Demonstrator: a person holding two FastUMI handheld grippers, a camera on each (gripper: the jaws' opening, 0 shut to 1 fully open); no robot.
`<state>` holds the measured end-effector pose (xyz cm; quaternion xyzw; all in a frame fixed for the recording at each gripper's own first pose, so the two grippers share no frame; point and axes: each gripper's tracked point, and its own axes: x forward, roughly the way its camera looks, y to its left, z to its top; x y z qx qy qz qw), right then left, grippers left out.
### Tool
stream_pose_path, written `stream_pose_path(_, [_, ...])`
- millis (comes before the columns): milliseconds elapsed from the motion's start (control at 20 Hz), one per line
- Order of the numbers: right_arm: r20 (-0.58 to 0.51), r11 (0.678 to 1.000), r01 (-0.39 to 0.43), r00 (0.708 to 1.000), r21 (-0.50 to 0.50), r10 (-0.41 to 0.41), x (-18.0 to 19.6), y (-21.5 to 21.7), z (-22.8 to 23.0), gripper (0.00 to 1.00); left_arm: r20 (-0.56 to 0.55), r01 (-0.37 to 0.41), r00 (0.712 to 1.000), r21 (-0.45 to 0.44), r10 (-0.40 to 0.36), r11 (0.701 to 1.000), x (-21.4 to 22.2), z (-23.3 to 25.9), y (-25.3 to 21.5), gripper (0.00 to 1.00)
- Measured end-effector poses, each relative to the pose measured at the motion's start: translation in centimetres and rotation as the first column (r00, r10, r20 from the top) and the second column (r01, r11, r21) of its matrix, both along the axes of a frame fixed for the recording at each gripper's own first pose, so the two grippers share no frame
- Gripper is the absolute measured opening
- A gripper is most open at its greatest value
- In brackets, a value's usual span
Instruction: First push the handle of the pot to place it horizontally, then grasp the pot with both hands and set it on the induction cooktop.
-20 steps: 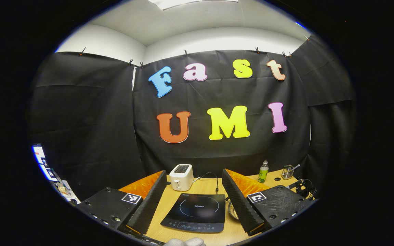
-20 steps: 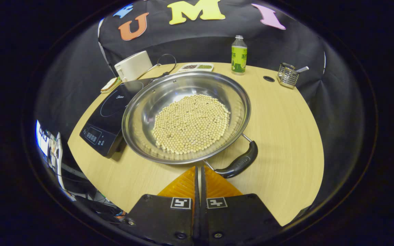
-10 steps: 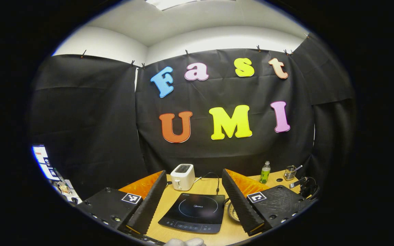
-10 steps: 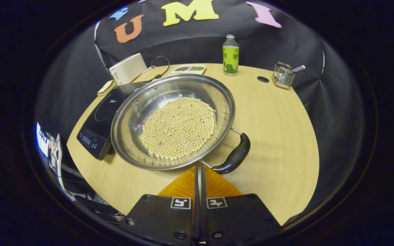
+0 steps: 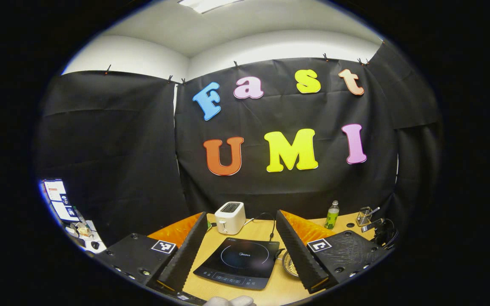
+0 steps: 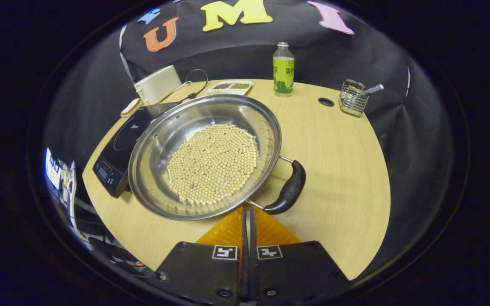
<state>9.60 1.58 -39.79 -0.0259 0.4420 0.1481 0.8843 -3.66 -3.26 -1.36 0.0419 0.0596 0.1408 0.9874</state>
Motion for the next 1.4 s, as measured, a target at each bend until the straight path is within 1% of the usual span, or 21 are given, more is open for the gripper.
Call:
stream_pose_path(50, [-0.001, 1.0, -0.007, 1.0, -0.001, 0.007, 0.3, -0.3, 0.1, 0.03, -0.001, -0.011, 1.0, -0.002, 0.011, 1.0, -0.1, 0.1, -0.1, 0.96])
stream_pose_path(250, [-0.002, 1.0, -0.029, 1.0, -0.008, 0.029, 1.5, -1.3, 0.2, 0.04, -0.007, -0.055, 0.998, -0.007, 0.055, 0.998, -0.8, -0.2, -0.8, 0.96])
stream_pose_path(300, [-0.002, 0.999, -0.033, 0.999, -0.009, 0.033, 1.9, -1.7, 0.3, 0.01, -0.012, -0.062, 0.998, -0.009, 0.062, 0.998, -0.9, -0.3, -1.0, 0.96])
stream_pose_path(400, [0.002, 0.999, -0.043, 0.999, -0.017, 0.043, 2.7, -2.2, 0.3, 0.01, -0.019, -0.082, 0.996, -0.014, 0.082, 0.997, -1.2, -0.5, -1.2, 0.96])
stream_pose_path(450, [0.006, 0.998, -0.05, 0.999, -0.023, 0.051, 3.0, -2.5, 0.4, 0.03, -0.022, -0.091, 0.996, -0.015, 0.091, 0.996, -1.5, -0.7, -1.3, 0.96])
stream_pose_path(500, [0.01, 0.998, -0.057, 0.998, -0.027, 0.057, 3.3, -2.7, 0.4, 0.0, -0.024, -0.101, 0.995, -0.016, 0.1, 0.995, -1.6, -0.8, -1.5, 0.96])
stream_pose_path(700, [0.027, 0.996, -0.078, 0.996, -0.04, 0.08, 4.1, -3.3, 0.4, 0.01, -0.031, -0.124, 0.992, -0.01, 0.124, 0.992, -2.5, -1.0, -2.2, 0.96])
stream_pose_path(750, [0.031, 0.996, -0.078, 0.996, -0.043, 0.08, 4.2, -3.4, 0.4, 0.04, -0.033, -0.124, 0.992, -0.007, 0.124, 0.992, -2.6, -1.0, -2.2, 0.96])
stream_pose_path(800, [0.035, 0.996, -0.079, 0.996, -0.047, 0.081, 4.3, -3.5, 0.4, 0.03, -0.038, -0.124, 0.992, -0.004, 0.124, 0.992, -2.8, -1.1, -2.2, 0.96])
stream_pose_path(850, [0.038, 0.995, -0.081, 0.996, -0.052, 0.083, 4.5, -3.7, 0.4, 0.06, -0.043, -0.123, 0.992, 0.0, 0.123, 0.992, -2.9, -1.1, -2.1, 0.96])
stream_pose_path(900, [0.037, 0.995, -0.08, 0.996, -0.058, 0.083, 4.7, -3.9, 0.4, 0.04, -0.047, -0.123, 0.991, 0.001, 0.123, 0.992, -2.9, -1.2, -2.1, 0.96])
stream_pose_path(950, [0.035, 0.995, -0.08, 0.996, -0.059, 0.082, 4.7, -3.9, 0.4, 0.01, -0.048, -0.116, 0.992, -0.003, 0.116, 0.993, -2.8, -1.2, -2.2, 0.96])
stream_pose_path(1000, [0.039, 0.995, -0.077, 0.996, -0.061, 0.08, 4.7, -4.0, 0.6, 0.04, -0.048, -0.107, 0.993, -0.006, 0.107, 0.994, -2.8, -1.0, -2.4, 0.96])
stream_pose_path(1150, [0.068, 0.998, -0.041, 0.997, -0.041, 0.044, 4.2, -4.2, 1.4, 0.04, -0.035, -0.064, 0.997, -0.009, 0.064, 0.998, -2.0, -1.0, -2.5, 0.96])
stream_pose_path(1200, [0.079, 0.999, -0.031, 0.996, -0.039, 0.034, 3.9, -4.3, 1.9, 0.01, -0.034, -0.045, 0.998, -0.006, 0.044, 0.999, -1.9, -1.1, -2.4, 0.96])
stream_pose_path(1250, [0.09, 0.999, -0.022, 0.996, -0.044, 0.026, 3.3, -4.5, 2.1, 0.04, -0.036, -0.026, 0.999, -0.003, 0.026, 1.0, -1.5, -1.4, -2.3, 0.96])
stream_pose_path(1350, [0.117, 0.999, 0.003, 0.993, -0.051, 0.003, 2.5, -4.7, 3.2, 0.04, -0.043, 0.017, 0.999, -0.004, -0.017, 1.0, -0.7, -2.2, -1.9, 0.96])
stream_pose_path(1400, [0.132, 0.998, 0.018, 0.991, -0.061, -0.01, 1.9, -5.0, 3.9, 0.01, -0.048, 0.043, 0.998, -0.013, -0.043, 0.999, -0.2, -2.6, -1.8, 0.96])
